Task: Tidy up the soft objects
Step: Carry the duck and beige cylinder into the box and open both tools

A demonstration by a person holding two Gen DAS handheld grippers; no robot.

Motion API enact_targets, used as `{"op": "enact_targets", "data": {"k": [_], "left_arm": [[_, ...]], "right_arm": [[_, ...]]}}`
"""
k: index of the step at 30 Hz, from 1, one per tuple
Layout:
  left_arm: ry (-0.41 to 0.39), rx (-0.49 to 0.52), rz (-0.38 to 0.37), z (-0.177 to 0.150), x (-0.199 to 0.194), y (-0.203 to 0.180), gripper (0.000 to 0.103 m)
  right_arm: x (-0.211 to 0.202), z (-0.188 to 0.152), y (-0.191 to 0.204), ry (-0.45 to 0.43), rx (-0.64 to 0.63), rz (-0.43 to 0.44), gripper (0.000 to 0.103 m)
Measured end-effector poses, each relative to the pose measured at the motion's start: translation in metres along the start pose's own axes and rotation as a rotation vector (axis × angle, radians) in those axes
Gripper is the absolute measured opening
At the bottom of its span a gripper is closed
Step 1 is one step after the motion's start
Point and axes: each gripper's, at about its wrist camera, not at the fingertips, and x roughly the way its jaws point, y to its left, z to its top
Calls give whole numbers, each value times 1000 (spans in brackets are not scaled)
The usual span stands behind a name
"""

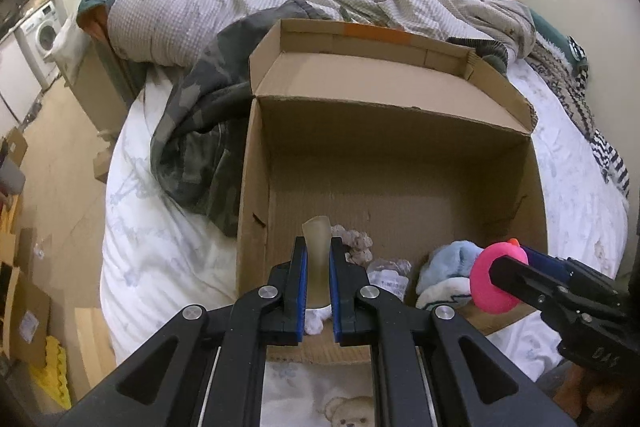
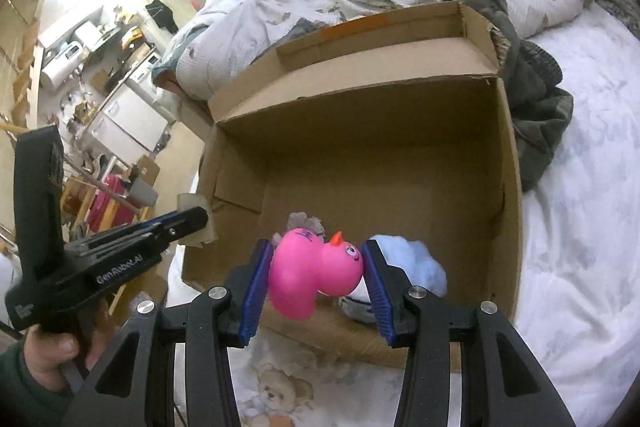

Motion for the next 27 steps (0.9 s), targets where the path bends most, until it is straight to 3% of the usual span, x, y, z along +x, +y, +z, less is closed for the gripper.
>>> {"op": "enact_targets", "data": {"k": [9, 21, 25, 27], "left_arm": [[-17, 34, 3, 2, 8, -4, 10], [31, 43, 6, -1, 23, -8, 12], [39, 37, 13, -2, 25, -8, 25], [45, 46, 11, -2, 26, -10, 26]], "right_arm": [[17, 4, 0, 21, 12, 3, 48], [26, 7, -3, 45, 23, -4, 48], [25, 7, -1, 41, 17, -10, 48], [26, 7, -1, 42, 21, -13, 48]]}}
